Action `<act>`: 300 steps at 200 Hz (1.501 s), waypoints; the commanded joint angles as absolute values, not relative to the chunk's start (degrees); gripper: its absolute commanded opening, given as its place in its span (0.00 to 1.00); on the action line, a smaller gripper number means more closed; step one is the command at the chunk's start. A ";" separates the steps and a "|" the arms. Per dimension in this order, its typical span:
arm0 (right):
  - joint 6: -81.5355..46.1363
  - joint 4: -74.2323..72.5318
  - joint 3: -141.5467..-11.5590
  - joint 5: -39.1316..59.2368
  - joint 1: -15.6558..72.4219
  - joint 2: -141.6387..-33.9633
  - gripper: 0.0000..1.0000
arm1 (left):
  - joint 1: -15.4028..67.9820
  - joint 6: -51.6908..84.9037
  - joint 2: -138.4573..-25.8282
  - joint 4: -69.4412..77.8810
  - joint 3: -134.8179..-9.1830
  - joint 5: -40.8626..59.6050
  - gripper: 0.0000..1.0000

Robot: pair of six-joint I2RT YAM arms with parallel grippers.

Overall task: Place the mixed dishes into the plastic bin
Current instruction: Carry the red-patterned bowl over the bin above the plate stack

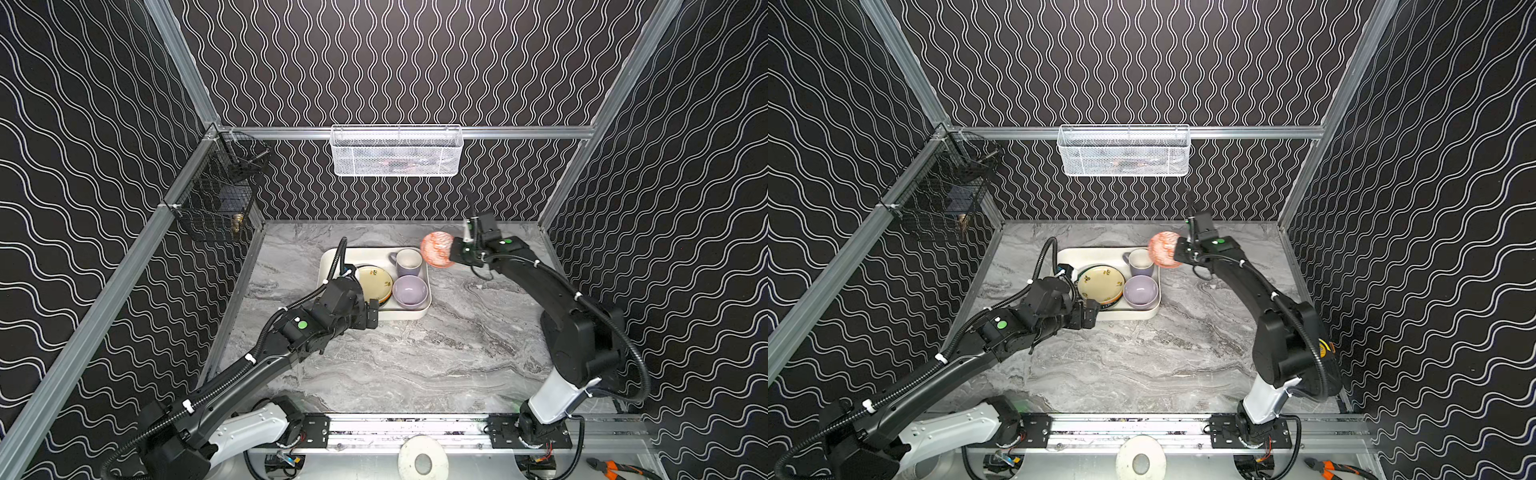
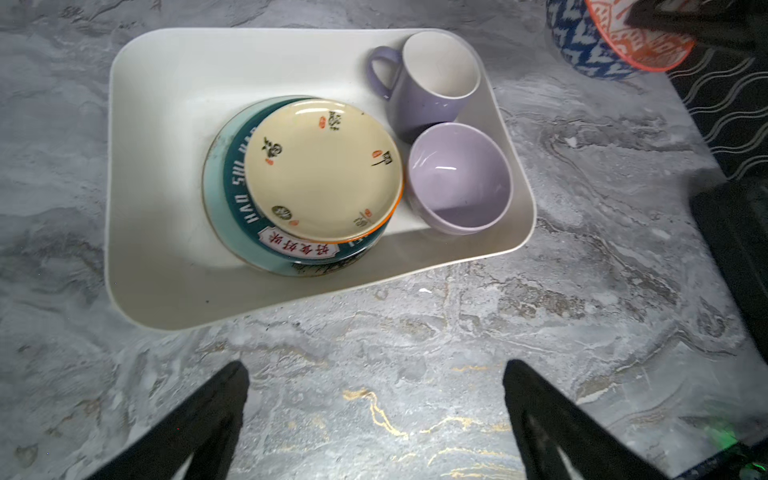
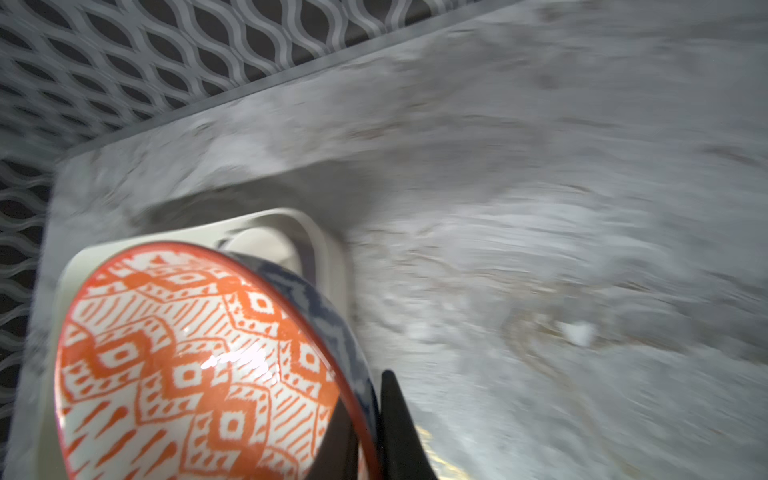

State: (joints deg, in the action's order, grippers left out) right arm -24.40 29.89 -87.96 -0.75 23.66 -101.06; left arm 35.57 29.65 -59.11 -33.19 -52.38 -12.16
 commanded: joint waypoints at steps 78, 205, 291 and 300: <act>-23.48 38.56 -118.88 2.09 39.33 -128.68 0.11 | 29.05 31.92 -48.75 -40.03 -48.37 -12.66 0.99; -23.07 37.67 -117.97 3.71 40.65 -133.73 0.14 | 25.90 30.15 -50.28 -37.34 -46.98 -8.99 0.99; -21.32 37.19 -116.73 1.76 40.35 -131.02 0.22 | 24.34 29.97 -50.72 -36.91 -46.85 -7.89 0.99; -21.42 37.43 -117.06 1.54 40.30 -131.05 0.19 | 24.32 30.01 -50.58 -37.02 -46.81 -8.06 0.99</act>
